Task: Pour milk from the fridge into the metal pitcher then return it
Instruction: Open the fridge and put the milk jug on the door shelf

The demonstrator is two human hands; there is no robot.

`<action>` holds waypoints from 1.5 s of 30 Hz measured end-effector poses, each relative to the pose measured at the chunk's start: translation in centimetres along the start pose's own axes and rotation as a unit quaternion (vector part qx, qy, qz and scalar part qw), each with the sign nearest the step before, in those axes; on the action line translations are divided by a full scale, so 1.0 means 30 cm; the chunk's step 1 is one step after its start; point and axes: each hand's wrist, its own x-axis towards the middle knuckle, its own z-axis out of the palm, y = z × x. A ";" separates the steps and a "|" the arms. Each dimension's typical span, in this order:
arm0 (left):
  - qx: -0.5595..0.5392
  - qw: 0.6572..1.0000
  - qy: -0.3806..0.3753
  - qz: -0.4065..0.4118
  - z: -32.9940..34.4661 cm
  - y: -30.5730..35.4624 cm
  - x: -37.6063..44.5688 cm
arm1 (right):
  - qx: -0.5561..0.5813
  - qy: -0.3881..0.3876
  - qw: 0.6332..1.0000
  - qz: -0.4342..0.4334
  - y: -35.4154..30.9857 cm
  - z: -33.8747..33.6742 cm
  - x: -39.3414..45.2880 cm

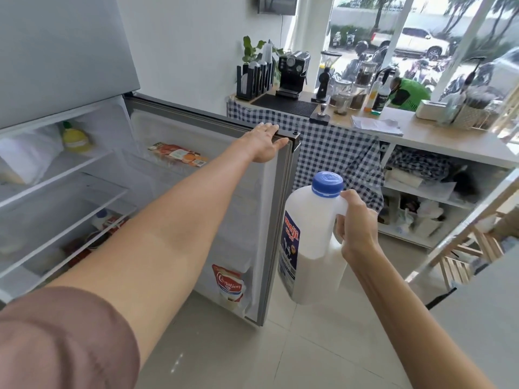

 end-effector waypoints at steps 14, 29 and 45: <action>-0.268 0.961 0.012 -0.066 0.287 -0.173 -0.463 | -0.005 -0.079 0.997 0.016 0.047 0.146 -0.028; -0.708 0.580 -0.132 -0.381 0.654 -0.558 -0.755 | -0.087 -0.191 0.973 0.093 0.307 0.586 -0.136; -0.674 0.535 -0.162 -0.483 0.817 -1.154 -0.692 | -0.202 -0.131 0.963 0.121 0.738 1.006 -0.169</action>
